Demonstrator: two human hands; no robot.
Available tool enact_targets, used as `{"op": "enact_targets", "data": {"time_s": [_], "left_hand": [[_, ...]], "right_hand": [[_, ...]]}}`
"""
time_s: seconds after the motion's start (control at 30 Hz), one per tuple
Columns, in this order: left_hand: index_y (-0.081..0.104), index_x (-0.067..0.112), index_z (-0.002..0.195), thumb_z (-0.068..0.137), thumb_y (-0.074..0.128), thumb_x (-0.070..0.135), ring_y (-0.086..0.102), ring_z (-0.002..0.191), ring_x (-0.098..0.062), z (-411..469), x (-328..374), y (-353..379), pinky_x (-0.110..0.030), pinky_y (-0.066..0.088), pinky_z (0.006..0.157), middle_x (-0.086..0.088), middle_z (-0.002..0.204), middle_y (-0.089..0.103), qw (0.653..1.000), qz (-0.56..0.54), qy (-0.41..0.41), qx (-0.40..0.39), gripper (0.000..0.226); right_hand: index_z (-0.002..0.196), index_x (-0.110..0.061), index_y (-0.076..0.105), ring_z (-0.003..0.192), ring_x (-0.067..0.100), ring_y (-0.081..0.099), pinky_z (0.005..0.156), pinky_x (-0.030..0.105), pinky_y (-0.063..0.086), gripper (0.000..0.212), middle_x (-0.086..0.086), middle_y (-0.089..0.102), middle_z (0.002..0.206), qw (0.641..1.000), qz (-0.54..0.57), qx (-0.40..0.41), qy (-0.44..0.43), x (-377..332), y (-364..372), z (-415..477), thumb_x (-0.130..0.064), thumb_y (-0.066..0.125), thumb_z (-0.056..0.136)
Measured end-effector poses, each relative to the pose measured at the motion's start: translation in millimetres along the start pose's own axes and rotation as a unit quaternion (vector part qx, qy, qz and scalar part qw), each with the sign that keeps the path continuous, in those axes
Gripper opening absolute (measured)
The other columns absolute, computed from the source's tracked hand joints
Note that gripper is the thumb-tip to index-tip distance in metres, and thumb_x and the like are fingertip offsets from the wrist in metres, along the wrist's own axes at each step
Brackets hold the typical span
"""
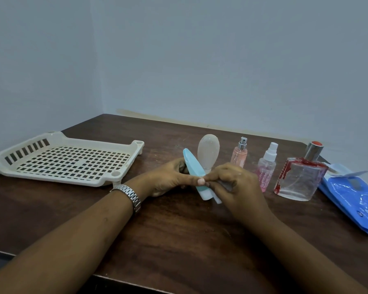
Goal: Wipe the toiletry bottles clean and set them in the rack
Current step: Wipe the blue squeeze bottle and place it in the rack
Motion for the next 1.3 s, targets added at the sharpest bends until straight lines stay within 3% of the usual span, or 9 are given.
{"op": "enact_targets", "data": {"time_s": [0.13, 0.3, 0.47, 0.7, 0.87, 1.07, 1.2, 1.3], "left_hand": [[0.056, 0.016, 0.093, 0.084, 0.062, 0.0, 0.06, 0.066, 0.006, 0.5, 0.5, 0.9, -0.012, 0.041, 0.055, 0.016, 0.072, 0.069, 1.0, 0.003, -0.002, -0.005, 0.019], [0.055, 0.015, 0.089, 0.084, 0.063, -0.004, 0.059, 0.064, 0.004, -0.5, 2.3, 0.3, -0.013, 0.041, 0.055, 0.015, 0.068, 0.068, 1.0, 0.002, 0.003, -0.003, 0.021], [0.056, 0.017, 0.091, 0.084, 0.063, -0.001, 0.06, 0.066, 0.006, 0.9, 2.0, 0.1, -0.012, 0.04, 0.054, 0.016, 0.071, 0.07, 1.0, 0.006, 0.001, 0.0, 0.02], [0.056, 0.015, 0.091, 0.082, 0.065, -0.002, 0.059, 0.067, 0.001, 0.1, 1.7, 0.0, -0.015, 0.041, 0.057, 0.014, 0.069, 0.068, 1.0, 0.006, 0.0, -0.003, 0.022], [0.055, 0.016, 0.092, 0.083, 0.065, 0.0, 0.058, 0.064, 0.005, 1.4, 0.3, 0.1, -0.014, 0.041, 0.054, 0.016, 0.071, 0.068, 1.0, 0.01, -0.006, -0.003, 0.022], [0.055, 0.015, 0.092, 0.08, 0.067, -0.001, 0.055, 0.072, -0.004, 0.6, 0.1, -0.4, -0.017, 0.04, 0.058, 0.009, 0.078, 0.064, 1.0, 0.008, -0.001, -0.004, 0.024], [0.055, 0.016, 0.094, 0.081, 0.067, -0.001, 0.058, 0.066, 0.002, 2.1, -2.4, -1.2, -0.014, 0.042, 0.055, 0.012, 0.075, 0.066, 1.0, 0.006, -0.005, 0.003, 0.024], [0.056, 0.015, 0.092, 0.08, 0.067, -0.003, 0.058, 0.065, 0.002, 2.1, -2.7, -1.5, -0.015, 0.043, 0.056, 0.012, 0.072, 0.067, 1.0, 0.012, -0.005, 0.003, 0.024]], "right_hand": [[0.086, -0.016, 0.074, 0.077, -0.009, 0.055, 0.073, 0.003, 0.043, 0.011, -0.01, 0.064, 0.083, 0.999, 0.005, 0.023, 0.04, 12.8, -0.9, 6.4, -0.009, 0.073, 0.077], [0.086, -0.014, 0.074, 0.076, -0.003, 0.056, 0.073, 0.006, 0.045, 0.013, -0.009, 0.064, 0.084, 1.0, 0.003, 0.012, -0.015, -7.2, 1.3, 5.3, -0.013, 0.064, 0.078], [0.086, -0.015, 0.074, 0.076, -0.008, 0.056, 0.074, 0.008, 0.047, 0.011, -0.008, 0.067, 0.083, 1.0, 0.008, 0.006, 0.009, 8.3, -0.8, 8.4, -0.009, 0.072, 0.077], [0.087, -0.015, 0.074, 0.081, 0.001, 0.059, 0.074, 0.012, 0.049, 0.013, -0.006, 0.067, 0.086, 0.999, 0.016, 0.001, -0.03, -6.4, 0.8, 6.1, -0.015, 0.064, 0.078], [0.086, -0.016, 0.073, 0.08, -0.008, 0.056, 0.073, 0.006, 0.045, 0.014, -0.016, 0.059, 0.083, 1.0, 0.01, 0.007, 0.012, 9.3, 0.3, 11.2, -0.005, 0.071, 0.078], [0.086, -0.015, 0.073, 0.08, 0.0, 0.059, 0.074, 0.012, 0.049, 0.012, -0.007, 0.066, 0.085, 0.999, 0.023, -0.003, -0.025, -4.3, 1.5, 7.2, -0.011, 0.066, 0.078], [0.085, -0.017, 0.074, 0.08, -0.009, 0.056, 0.073, 0.005, 0.044, 0.013, -0.015, 0.061, 0.083, 1.0, 0.021, 0.005, 0.017, 10.8, 0.0, 10.5, -0.006, 0.071, 0.078], [0.085, -0.015, 0.073, 0.08, -0.005, 0.057, 0.072, 0.006, 0.044, 0.011, -0.012, 0.062, 0.083, 0.999, 0.031, 0.013, 0.013, 5.8, 1.1, 12.0, -0.007, 0.068, 0.079]]}}
Point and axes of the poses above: each hand's wrist, its own z-axis towards the middle knuckle, its own y-axis out of the palm, x = y × z, the point moved 10 cm from there along z, towards the middle knuckle
